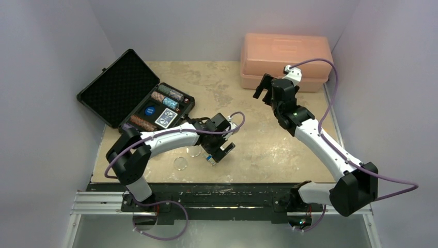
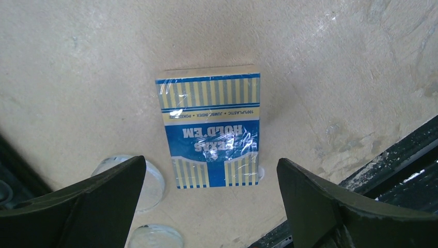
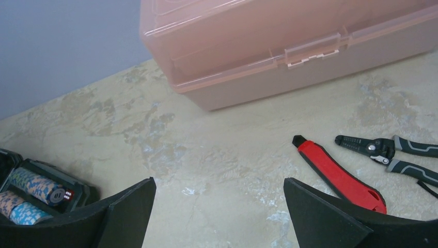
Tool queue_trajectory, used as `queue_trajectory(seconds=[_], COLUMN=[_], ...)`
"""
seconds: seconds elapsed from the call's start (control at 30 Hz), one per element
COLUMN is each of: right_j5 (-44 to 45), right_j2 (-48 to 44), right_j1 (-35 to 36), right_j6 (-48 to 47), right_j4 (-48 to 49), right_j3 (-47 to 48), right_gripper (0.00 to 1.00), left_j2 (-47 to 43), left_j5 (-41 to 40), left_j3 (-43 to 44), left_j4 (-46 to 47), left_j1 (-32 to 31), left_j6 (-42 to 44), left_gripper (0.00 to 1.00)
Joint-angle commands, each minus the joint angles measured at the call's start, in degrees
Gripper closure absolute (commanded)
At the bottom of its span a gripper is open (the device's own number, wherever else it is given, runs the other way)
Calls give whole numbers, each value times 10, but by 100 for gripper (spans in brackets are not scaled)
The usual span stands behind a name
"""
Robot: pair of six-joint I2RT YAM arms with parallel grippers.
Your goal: Pack up texas hold em set
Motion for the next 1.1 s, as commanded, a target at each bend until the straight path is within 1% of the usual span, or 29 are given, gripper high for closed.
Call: queue_trajectory(seconds=[0.0,0.33,0.77,1.07], right_j5=[24,31,32,32], right_j2=[-21,-22,-21,-20], right_j1=[6,13,17,22], right_j6=[-15,-18,-21,-23], right_j4=[14,20,24,28], right_j3=[-3,-7,-9,-12], right_gripper=[1,1,1,1], left_j2=[18,46,73,77], left_j5=[10,-3,-27,-31], left_j3=[19,15,30,37], left_j4=[25,37,34,29], left_j1=[-8,-18,-21,-22], left_j6=[-1,-9,-23,-28], left_gripper=[0,1,16,19])
